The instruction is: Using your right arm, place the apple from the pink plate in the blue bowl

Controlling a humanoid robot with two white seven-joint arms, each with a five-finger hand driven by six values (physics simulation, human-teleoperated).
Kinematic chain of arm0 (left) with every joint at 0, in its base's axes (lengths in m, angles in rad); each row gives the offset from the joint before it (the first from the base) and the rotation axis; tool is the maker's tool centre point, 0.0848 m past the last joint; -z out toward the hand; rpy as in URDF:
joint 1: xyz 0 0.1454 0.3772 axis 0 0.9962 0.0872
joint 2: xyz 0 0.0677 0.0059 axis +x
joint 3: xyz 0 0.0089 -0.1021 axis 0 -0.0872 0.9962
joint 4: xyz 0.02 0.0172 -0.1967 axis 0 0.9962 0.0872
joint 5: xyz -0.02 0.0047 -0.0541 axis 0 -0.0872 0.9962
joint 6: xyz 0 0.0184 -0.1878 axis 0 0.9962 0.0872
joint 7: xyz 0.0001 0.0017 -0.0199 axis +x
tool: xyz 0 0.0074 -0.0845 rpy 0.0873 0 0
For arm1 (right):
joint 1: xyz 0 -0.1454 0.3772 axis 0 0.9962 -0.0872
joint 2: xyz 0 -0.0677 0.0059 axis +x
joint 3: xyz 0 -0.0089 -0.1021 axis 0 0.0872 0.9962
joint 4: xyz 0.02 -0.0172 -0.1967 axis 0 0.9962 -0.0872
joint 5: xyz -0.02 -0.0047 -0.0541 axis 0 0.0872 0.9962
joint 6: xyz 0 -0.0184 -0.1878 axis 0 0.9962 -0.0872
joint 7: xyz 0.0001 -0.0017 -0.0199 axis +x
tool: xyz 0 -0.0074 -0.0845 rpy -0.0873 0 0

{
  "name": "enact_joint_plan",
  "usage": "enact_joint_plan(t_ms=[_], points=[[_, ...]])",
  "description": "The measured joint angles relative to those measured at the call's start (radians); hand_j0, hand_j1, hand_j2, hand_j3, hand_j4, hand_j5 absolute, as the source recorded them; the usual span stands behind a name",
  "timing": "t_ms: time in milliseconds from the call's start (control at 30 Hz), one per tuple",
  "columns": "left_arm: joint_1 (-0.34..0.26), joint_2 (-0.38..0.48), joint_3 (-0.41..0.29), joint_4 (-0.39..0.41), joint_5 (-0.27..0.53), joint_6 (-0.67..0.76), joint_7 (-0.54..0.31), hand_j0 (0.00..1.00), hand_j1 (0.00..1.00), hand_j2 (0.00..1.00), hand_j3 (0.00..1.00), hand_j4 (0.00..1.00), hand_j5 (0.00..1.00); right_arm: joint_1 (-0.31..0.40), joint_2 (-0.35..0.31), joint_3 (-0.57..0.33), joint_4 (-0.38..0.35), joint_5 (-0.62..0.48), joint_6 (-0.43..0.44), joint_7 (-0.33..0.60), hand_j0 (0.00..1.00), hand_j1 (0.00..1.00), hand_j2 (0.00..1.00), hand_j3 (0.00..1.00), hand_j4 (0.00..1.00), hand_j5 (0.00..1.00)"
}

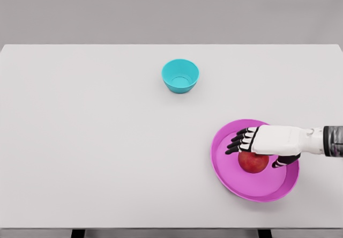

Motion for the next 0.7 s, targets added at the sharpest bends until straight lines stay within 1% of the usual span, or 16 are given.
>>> enact_joint_plan(t_ms=[500,600,633,667,700], points=[[0.000,0.000,0.000,0.000,0.000,0.000,0.000,1.00,1.00,1.00,1.00,1.00,1.00,0.000,0.004,0.019,0.001,0.001,0.000,0.000,1.00,1.00,1.00,1.00,1.00,1.00],[0.000,0.000,0.000,0.000,0.000,0.000,0.000,1.00,1.00,1.00,1.00,1.00,1.00,0.000,0.004,0.021,0.001,0.002,0.000,0.000,0.72,0.72,0.72,0.72,0.72,0.72],[0.000,0.000,0.000,0.000,0.000,0.000,0.000,1.00,1.00,1.00,1.00,1.00,1.00,0.000,0.004,0.021,0.001,0.002,0.000,0.000,0.59,0.59,0.59,0.59,0.59,0.59],[0.000,0.000,0.000,0.000,0.000,0.000,0.000,1.00,1.00,1.00,1.00,1.00,1.00,0.000,0.004,0.021,0.001,0.002,0.000,0.000,0.54,0.54,0.54,0.54,0.54,0.54],[0.000,0.000,0.000,0.000,0.000,0.000,0.000,1.00,1.00,1.00,1.00,1.00,1.00,0.000,0.004,0.022,0.001,0.001,0.000,0.000,0.52,0.52,0.52,0.52,0.52,0.52]])
